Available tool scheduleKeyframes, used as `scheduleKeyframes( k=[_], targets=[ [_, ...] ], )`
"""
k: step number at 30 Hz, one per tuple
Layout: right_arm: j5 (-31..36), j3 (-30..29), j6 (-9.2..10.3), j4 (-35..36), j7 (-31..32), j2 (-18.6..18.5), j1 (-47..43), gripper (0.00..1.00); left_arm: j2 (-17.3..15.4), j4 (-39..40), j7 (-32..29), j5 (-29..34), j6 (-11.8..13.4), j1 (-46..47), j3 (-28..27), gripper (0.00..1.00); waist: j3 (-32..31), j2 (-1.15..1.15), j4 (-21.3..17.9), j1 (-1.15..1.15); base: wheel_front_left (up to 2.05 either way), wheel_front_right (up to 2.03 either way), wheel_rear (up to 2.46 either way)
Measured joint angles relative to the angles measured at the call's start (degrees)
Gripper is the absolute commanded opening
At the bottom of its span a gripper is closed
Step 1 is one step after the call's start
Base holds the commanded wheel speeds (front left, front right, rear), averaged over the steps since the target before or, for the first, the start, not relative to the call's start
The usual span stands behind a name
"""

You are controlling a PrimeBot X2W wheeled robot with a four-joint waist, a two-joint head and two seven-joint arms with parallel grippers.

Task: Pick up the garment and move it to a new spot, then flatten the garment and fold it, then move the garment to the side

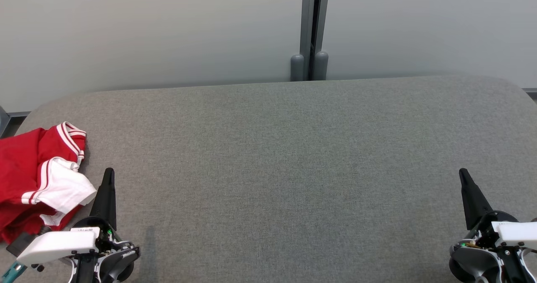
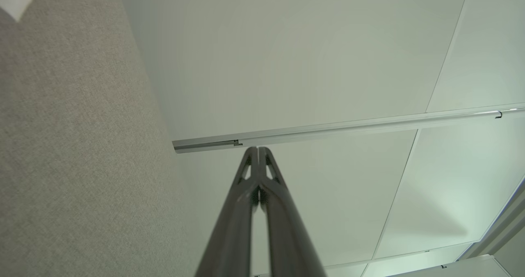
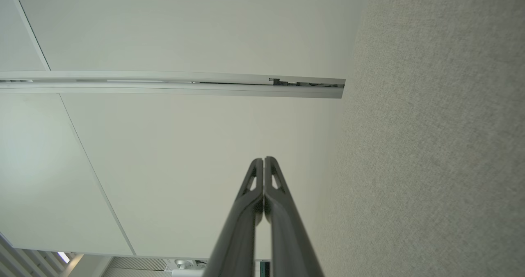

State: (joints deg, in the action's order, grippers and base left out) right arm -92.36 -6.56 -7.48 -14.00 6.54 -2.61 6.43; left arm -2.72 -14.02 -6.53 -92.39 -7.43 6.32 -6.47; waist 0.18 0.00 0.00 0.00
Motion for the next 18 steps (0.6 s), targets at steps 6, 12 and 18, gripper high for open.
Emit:
scheduleKeyframes(
  k=[6, 12, 18],
  targets=[
    [0.0, 0.0, 0.0, 0.0, 0.0, 0.0, 0.0, 0.0, 0.0, 0.0, 0.0, 0.0, 0.0, 0.0, 0.0, 0.0, 0.0, 0.0, 0.0, 0.0, 0.0, 0.0, 0.0],
    [0.0, 0.0, 0.0, 0.0, 0.0, 0.0, 0.0, 0.0, 0.0, 0.0, 0.0, 0.0, 0.0, 0.0, 0.0, 0.0, 0.0, 0.0, 0.0, 0.0, 0.0, 0.0, 0.0],
    [0.0, 0.0, 0.0, 0.0, 0.0, 0.0, 0.0, 0.0, 0.0, 0.0, 0.0, 0.0, 0.0, 0.0, 0.0, 0.0, 0.0, 0.0, 0.0, 0.0, 0.0, 0.0, 0.0]
  ],
)
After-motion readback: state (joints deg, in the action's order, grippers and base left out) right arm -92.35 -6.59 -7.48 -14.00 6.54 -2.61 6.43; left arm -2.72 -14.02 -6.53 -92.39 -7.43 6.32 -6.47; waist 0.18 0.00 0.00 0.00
